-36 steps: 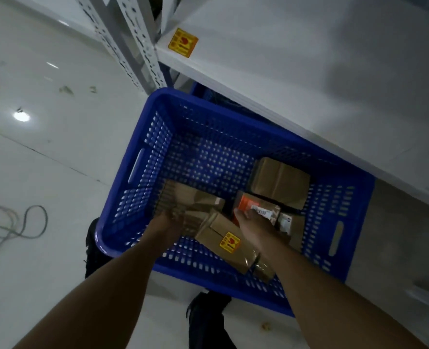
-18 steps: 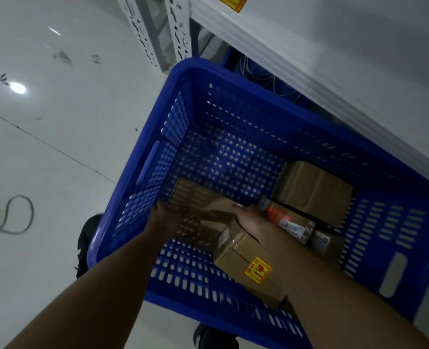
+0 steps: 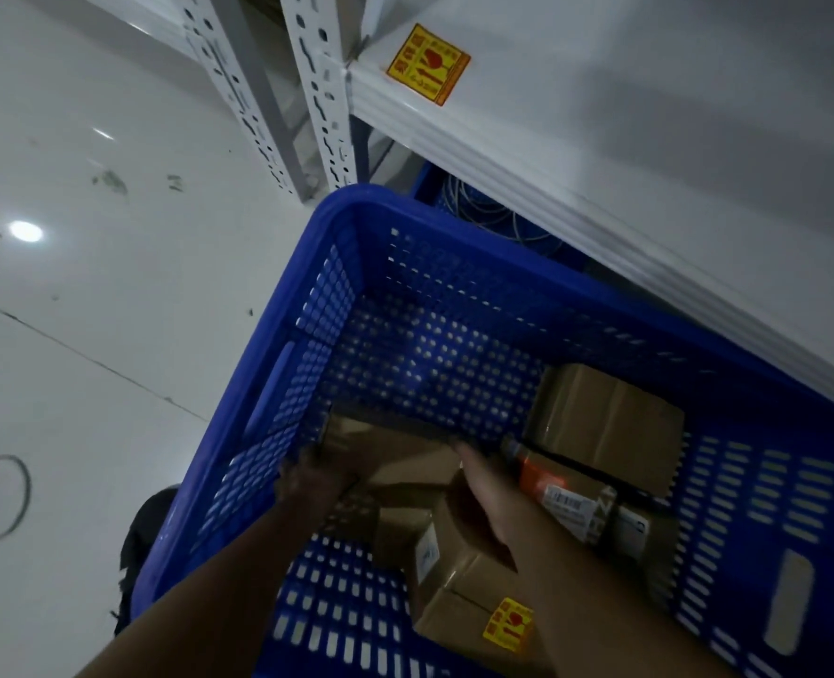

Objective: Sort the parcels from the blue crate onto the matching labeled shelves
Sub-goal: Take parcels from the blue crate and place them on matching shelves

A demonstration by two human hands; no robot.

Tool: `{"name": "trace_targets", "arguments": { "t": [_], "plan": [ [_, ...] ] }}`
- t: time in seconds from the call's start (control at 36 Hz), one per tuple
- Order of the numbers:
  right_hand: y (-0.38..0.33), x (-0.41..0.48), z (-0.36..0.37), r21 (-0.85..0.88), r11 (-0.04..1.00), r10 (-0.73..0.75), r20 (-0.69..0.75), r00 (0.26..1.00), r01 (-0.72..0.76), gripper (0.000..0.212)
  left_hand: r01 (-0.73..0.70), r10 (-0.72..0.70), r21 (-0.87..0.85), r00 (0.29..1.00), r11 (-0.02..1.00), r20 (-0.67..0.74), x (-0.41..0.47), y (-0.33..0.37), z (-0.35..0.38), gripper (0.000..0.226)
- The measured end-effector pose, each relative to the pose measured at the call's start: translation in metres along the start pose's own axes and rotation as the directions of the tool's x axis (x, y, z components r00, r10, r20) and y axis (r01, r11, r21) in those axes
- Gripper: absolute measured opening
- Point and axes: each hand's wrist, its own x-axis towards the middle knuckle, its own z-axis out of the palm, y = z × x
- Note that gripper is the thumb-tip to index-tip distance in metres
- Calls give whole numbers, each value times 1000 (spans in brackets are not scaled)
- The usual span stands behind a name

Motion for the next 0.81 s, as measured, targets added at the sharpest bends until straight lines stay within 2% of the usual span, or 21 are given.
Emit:
{"name": "trace_targets", "arguments": {
  "t": [0.11, 0.19, 0.28, 0.36, 0.39, 0.42, 0.5, 0.58, 0.67, 0.72, 0.81],
  "plan": [
    [-14, -20, -17, 149, 988, -31, -18, 999, 34, 113, 44, -34, -182, 998, 982, 59, -40, 28, -4, 122],
    [-29, -41, -35, 251, 963, -77, -81, 994, 95, 92, -14, 22, -348, 1000, 937, 19, -72, 53, -3, 148],
    [-44, -64, -61, 315, 943, -60, -161, 985, 109, 97, -67, 65, -460, 998, 885, -22, -112, 88, -6, 153],
    [-53, -89, -87, 352, 930, -51, -173, 984, 110, 119, -50, 42, -521, 999, 852, -26, -133, 109, -11, 128],
    [-54, -98, -96, 357, 928, -51, -165, 985, 108, 120, -33, 30, -529, 999, 848, -15, -139, 115, -13, 119],
    [-55, -109, -105, 370, 922, -54, -158, 986, 110, 114, -17, 22, -525, 1000, 851, 4, -149, 120, -17, 112],
    [-50, -140, -128, 435, 895, -56, -113, 992, 101, 79, -17, 36, -462, 999, 887, 33, -182, 137, -30, 76],
    [-47, -182, -150, 458, 886, -66, -23, 998, 69, 68, -41, 84, -402, 992, 915, 89, -221, 149, -44, 64],
    [-49, -235, -168, 497, 866, -87, 55, 995, 49, 41, -114, 169, -405, 981, 907, 100, -268, 161, -59, 48],
    [-49, -269, -182, 494, 868, -103, 87, 991, 47, 39, -127, 210, -440, 967, 889, 146, -303, 167, -72, 28],
    [-51, -314, -206, 437, 898, -118, 115, 986, 56, 49, -125, 252, -458, 941, 880, 226, -352, 174, -97, 38]
  ]
}}
